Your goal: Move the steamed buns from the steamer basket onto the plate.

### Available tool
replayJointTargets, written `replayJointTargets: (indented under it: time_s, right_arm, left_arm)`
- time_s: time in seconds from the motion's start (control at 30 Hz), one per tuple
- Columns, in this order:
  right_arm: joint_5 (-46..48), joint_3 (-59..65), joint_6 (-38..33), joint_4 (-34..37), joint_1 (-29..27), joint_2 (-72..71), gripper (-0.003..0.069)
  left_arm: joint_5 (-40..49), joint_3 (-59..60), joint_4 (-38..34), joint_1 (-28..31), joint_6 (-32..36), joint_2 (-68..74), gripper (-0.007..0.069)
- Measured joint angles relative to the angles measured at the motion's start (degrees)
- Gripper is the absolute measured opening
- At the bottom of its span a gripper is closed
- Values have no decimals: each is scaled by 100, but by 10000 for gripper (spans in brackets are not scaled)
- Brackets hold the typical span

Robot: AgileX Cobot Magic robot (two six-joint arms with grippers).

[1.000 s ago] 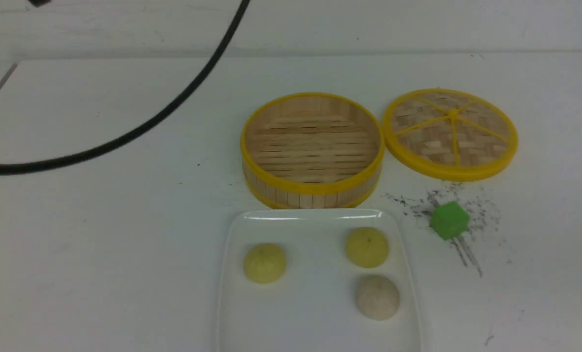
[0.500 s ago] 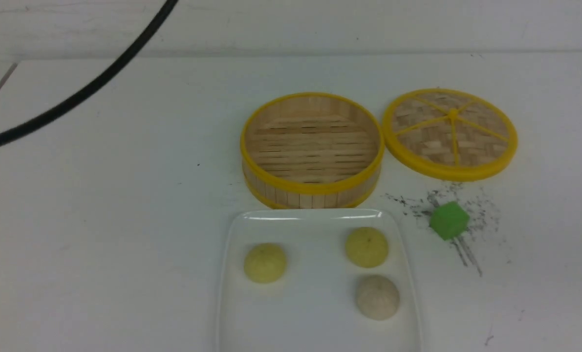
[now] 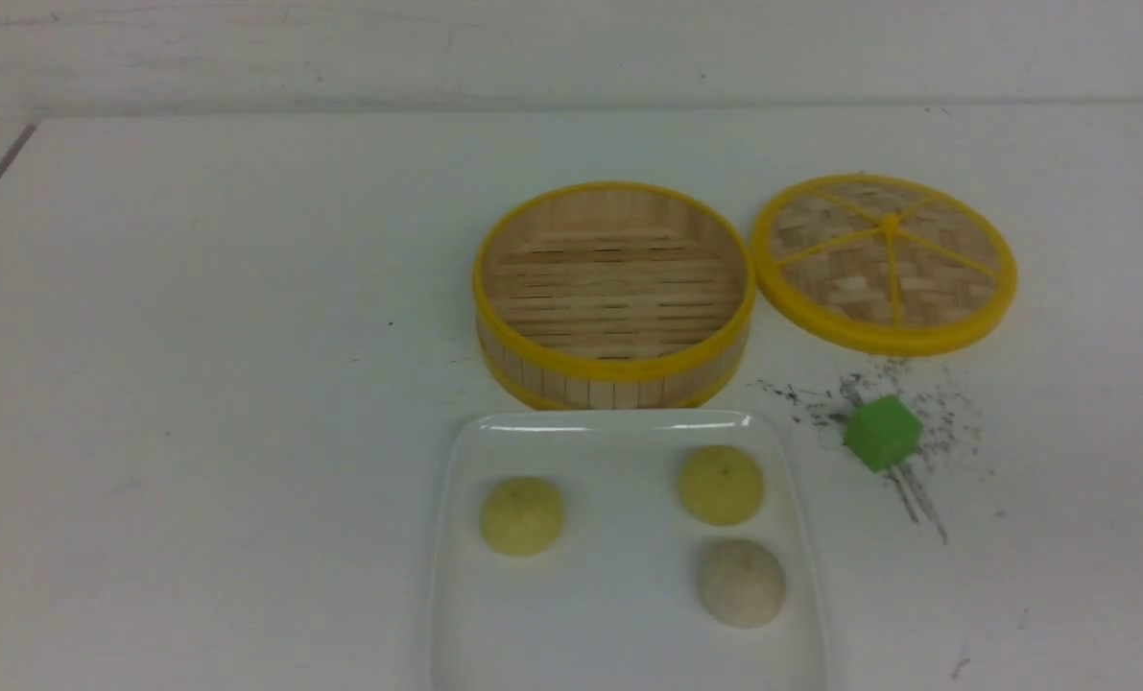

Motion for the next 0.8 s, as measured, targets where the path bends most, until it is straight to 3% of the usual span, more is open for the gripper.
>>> replayJointTargets:
  time_s: [0.2,0.3,0.53,0.8]
  right_arm:
    - [-109,0,0,0,0,0,495]
    - [-126,0,0,30,0,0,495]
    - [-146,0,-234,450,0,0,495]
    - [-599,0,-1169,1236,0,0,495]
  left_arm:
    - [-6,1214,-321,0,0,-964,332]
    - [-209,2399,-564,0,0,-1707,325]
    - [-2579,4827,-1118,0,0,-3075,324]
    - [-3239,6103,-1102,0,0,-3490,324]
